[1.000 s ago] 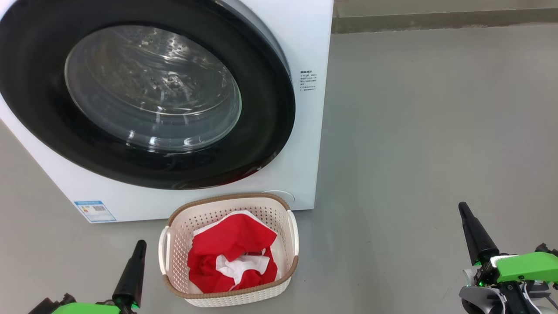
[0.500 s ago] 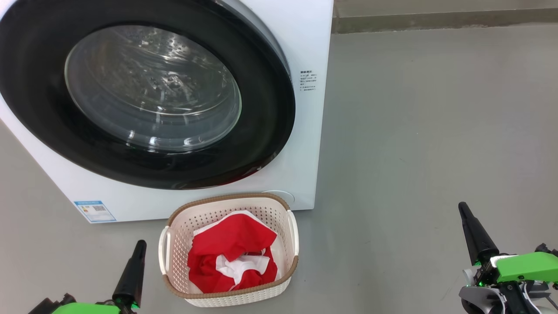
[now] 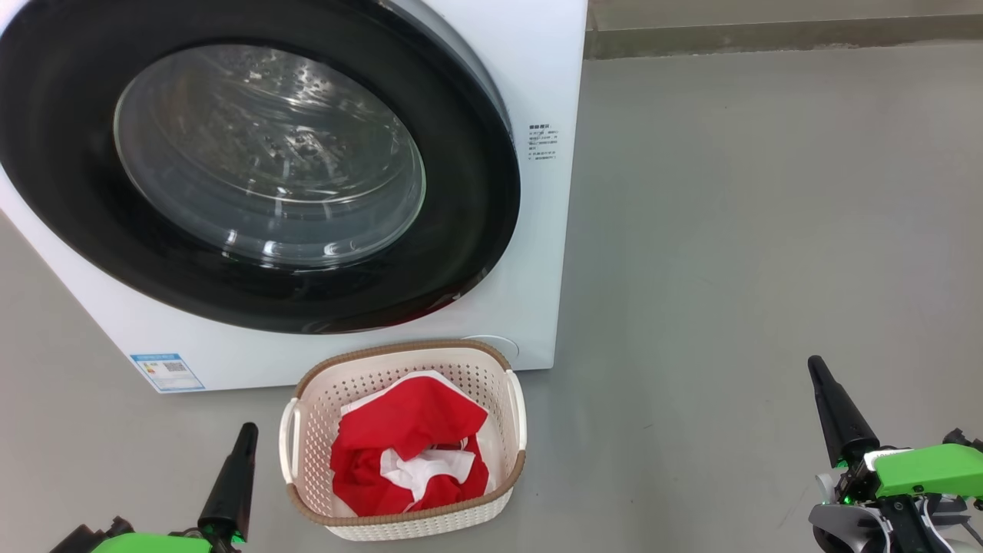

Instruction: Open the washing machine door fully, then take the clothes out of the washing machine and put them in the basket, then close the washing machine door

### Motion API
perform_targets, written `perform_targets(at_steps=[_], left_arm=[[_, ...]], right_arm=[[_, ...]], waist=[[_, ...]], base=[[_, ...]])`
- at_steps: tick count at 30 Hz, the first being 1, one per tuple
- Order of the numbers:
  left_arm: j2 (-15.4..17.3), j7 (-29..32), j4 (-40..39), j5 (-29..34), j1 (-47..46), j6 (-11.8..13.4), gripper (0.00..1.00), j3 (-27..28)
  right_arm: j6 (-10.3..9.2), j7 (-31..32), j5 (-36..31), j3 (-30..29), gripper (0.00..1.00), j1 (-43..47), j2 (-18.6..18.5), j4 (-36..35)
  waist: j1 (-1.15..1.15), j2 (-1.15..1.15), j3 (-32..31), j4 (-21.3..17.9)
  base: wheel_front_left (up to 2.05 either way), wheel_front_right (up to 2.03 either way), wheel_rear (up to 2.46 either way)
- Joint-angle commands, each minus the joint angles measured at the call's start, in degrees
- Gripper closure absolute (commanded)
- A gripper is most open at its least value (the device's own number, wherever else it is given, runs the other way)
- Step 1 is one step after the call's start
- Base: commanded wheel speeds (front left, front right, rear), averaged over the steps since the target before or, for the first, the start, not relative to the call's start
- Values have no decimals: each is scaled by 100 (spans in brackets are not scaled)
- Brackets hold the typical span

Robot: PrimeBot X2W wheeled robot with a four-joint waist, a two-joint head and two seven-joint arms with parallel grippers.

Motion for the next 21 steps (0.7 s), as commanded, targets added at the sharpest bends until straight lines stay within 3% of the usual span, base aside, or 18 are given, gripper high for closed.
perform_targets(at_steps=[1,21], left_arm=[[104,19,-120,-39,-237,-40,100,206],[104,19,-120,-39,-237,-40,100,205]], right_arm=[[3,34,-2,73,100,-240,-30,-140],[3,38,-6,69,100,-241,-27,-140]], waist=[[0,0,0,0],[0,0,0,0]], base=[[0,0,0],[0,0,0]])
